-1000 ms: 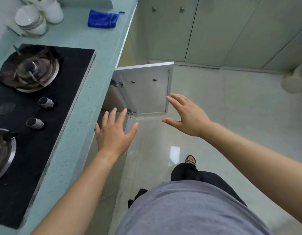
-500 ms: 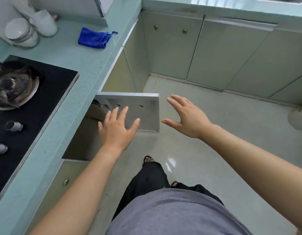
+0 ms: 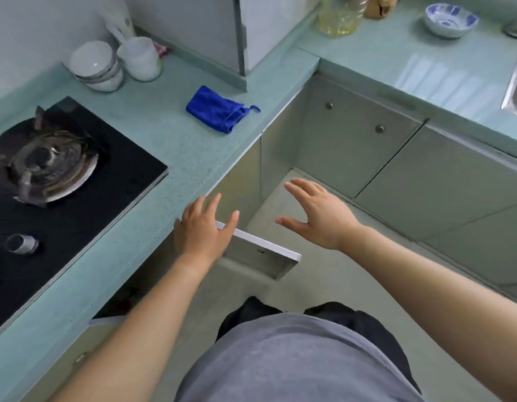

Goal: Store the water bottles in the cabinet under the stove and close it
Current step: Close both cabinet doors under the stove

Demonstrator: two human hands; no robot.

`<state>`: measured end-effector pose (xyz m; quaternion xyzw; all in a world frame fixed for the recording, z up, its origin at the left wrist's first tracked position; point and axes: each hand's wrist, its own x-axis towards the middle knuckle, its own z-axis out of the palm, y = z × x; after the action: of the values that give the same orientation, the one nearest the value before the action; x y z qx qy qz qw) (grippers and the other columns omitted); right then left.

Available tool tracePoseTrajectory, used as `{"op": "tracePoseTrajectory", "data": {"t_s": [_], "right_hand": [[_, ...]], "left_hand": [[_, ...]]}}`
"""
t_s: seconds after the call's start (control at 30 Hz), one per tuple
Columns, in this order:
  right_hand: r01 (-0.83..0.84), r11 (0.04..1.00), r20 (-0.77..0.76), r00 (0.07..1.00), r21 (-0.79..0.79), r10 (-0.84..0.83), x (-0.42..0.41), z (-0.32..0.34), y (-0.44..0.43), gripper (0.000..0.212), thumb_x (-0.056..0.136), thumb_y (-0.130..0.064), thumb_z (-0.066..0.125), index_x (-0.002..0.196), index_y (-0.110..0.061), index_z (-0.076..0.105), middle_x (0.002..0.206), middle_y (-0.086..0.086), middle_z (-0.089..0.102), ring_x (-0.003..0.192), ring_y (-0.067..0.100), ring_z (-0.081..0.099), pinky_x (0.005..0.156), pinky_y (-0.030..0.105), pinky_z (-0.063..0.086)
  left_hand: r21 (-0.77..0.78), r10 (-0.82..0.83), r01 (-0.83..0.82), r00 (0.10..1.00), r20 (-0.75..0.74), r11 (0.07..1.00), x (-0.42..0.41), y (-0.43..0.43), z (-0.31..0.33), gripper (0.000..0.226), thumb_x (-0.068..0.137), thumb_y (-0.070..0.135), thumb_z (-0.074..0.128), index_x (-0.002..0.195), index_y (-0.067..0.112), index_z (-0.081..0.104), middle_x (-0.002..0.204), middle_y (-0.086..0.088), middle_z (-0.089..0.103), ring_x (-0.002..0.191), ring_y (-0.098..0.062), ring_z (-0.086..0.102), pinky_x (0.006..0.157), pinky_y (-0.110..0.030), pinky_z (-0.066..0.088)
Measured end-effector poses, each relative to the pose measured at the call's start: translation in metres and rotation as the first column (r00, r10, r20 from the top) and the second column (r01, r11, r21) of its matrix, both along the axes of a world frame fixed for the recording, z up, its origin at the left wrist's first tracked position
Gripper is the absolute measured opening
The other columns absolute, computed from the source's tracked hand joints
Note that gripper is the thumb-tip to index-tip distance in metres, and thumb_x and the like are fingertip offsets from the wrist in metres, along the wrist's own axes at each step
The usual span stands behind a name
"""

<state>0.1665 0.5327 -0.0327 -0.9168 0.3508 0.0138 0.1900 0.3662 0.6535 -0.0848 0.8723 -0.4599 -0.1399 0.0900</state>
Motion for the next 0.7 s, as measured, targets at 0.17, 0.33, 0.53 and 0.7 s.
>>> {"op": "tracePoseTrajectory", "data": {"t_s": [0.17,0.33,0.53,0.7], "right_hand": [[-0.271,0.962,-0.039,0.961,0.035,0.273,0.062,-0.014,-0.044,0.077,0.085,-0.063,0.044,0.145,-0.020,0.026,0.152,0.002,0.029,0.139,0.021,0.026,0.111,0.039,0.032],[-0.566,0.817,-0.055,0.817,0.109,0.574,0.134,-0.036,-0.074,0.074,0.086,-0.058,0.046,0.146,-0.022,0.024,0.154,0.000,0.025,0.140,0.020,0.023,0.110,0.035,0.027],[-0.797,0.560,-0.089,0.555,0.226,0.827,0.188,-0.061,-0.108,0.071,0.088,-0.053,0.048,0.146,-0.021,0.024,0.153,-0.003,0.024,0.142,0.014,0.016,0.110,0.034,0.027],[-0.906,0.390,-0.054,0.386,0.165,0.921,0.216,-0.084,-0.131,0.063,0.091,-0.044,0.048,0.145,-0.020,0.026,0.153,-0.004,0.024,0.143,0.014,0.013,0.114,0.035,0.022]], "left_hand": [[0.037,0.232,-0.232,0.973,-0.006,0.972,0.026,0.008,-0.011,0.069,0.083,0.067,0.028,0.141,0.028,0.035,0.149,-0.005,0.035,0.138,-0.025,0.029,0.106,-0.051,0.033],[0.069,0.500,-0.499,0.866,0.009,0.864,0.021,0.007,-0.019,0.068,0.084,0.066,0.028,0.141,0.028,0.034,0.150,-0.006,0.034,0.137,-0.024,0.030,0.106,-0.043,0.035],[0.139,0.755,-0.749,0.656,0.015,0.648,-0.025,-0.013,-0.025,0.078,0.078,0.069,0.017,0.140,0.026,0.037,0.148,-0.008,0.037,0.135,-0.027,0.033,0.104,-0.042,0.036],[0.149,0.902,-0.890,0.426,-0.069,0.431,-0.053,-0.047,-0.048,0.060,0.089,0.057,0.036,0.141,0.028,0.032,0.150,-0.002,0.032,0.136,-0.025,0.032,0.100,-0.044,0.039]]}}
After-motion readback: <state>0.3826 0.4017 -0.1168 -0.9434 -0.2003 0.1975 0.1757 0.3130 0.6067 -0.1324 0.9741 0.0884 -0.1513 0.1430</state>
